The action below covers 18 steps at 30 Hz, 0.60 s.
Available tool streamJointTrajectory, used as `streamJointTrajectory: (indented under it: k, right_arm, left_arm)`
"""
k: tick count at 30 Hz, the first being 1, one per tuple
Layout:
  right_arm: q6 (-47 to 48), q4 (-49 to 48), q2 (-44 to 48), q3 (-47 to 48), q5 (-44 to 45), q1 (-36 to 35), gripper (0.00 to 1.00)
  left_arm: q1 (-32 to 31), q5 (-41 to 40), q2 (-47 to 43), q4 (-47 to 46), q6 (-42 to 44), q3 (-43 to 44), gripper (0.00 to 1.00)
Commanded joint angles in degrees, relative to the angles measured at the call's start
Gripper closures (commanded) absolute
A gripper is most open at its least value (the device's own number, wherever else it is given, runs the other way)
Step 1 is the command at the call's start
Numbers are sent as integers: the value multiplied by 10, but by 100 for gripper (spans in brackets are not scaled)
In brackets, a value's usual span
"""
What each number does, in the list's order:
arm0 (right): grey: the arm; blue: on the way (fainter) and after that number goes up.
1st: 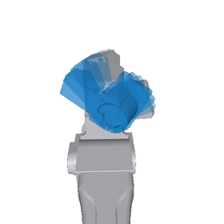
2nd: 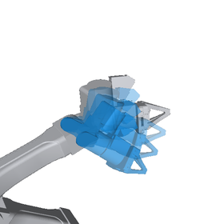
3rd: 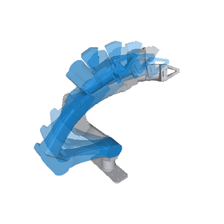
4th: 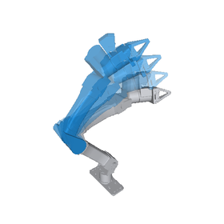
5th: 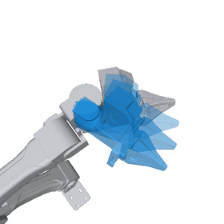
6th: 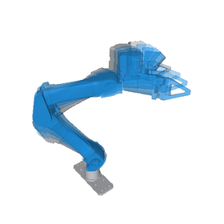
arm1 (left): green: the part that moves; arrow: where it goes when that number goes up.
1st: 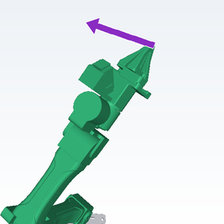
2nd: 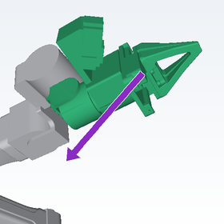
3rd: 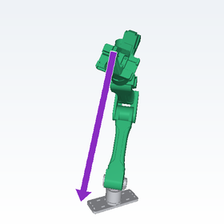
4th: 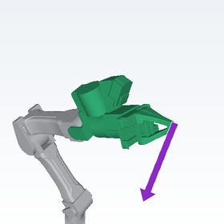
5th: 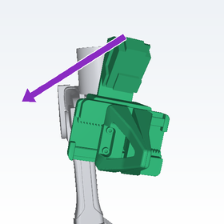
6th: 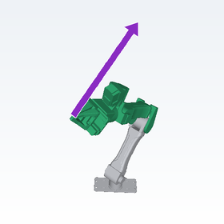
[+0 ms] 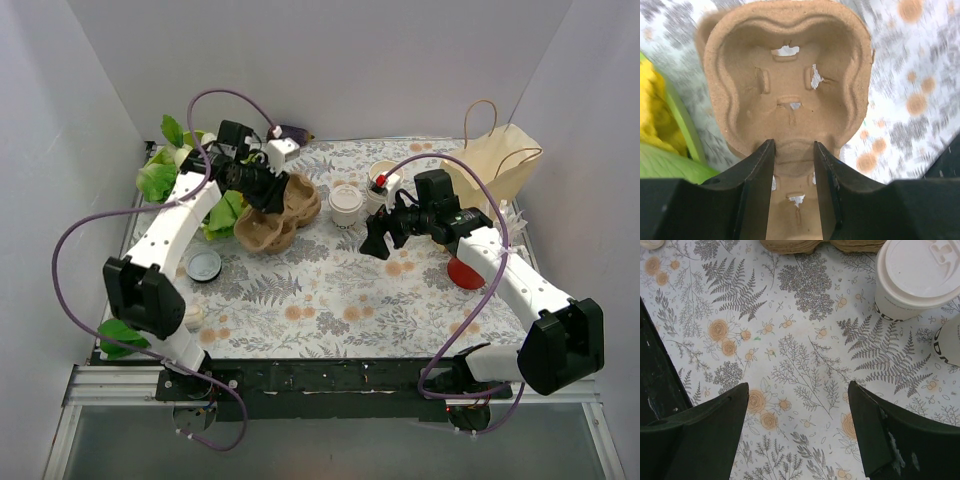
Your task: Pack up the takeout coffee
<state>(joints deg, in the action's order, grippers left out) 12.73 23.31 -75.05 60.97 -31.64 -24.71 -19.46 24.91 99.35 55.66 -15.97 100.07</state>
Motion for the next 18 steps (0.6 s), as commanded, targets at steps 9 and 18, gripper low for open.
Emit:
streamJointTrajectory:
  k: [9,18]
  right_arm:
    - [24,18,11,42,3,3,13]
    - [24,20,6,48,-2,3,13]
  left_arm:
    - [0,-83,-195,98,99,-266,100]
    - [1,-231,-276,13,-85,-427,100]
